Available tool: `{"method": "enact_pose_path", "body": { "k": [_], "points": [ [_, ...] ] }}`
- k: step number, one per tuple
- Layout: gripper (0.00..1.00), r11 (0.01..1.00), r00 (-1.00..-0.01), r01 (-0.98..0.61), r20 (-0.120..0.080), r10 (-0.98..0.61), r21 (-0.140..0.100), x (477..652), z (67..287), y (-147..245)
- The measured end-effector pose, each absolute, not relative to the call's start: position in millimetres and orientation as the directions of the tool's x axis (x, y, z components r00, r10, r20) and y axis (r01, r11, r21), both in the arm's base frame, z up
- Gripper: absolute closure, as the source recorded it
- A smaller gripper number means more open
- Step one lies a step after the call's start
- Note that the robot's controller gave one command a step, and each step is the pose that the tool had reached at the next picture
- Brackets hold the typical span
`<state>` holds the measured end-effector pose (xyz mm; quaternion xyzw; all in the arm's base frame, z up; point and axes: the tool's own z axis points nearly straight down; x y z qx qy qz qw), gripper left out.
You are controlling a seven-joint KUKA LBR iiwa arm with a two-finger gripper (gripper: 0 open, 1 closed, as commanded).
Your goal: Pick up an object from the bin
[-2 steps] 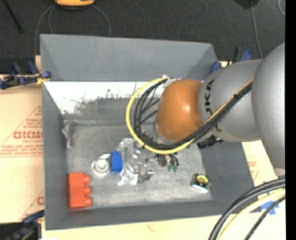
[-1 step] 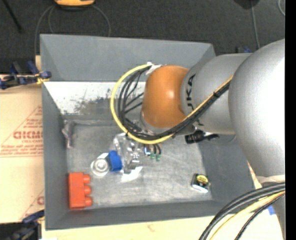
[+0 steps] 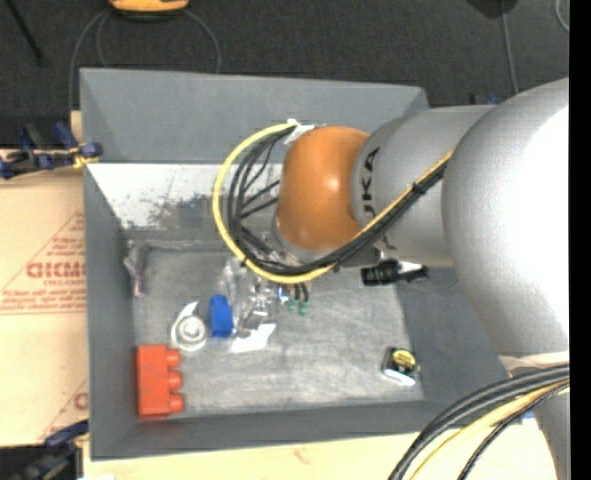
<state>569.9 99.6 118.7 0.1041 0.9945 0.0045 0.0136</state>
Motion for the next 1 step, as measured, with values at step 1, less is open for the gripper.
{"method": "enact_pose_path", "body": {
  "k": [1],
  "points": [
    [0.00, 0.967, -0.966, 0.255, -0.033, 0.256, 0.017, 561.1, 114.0, 112.9]
  ]
}}
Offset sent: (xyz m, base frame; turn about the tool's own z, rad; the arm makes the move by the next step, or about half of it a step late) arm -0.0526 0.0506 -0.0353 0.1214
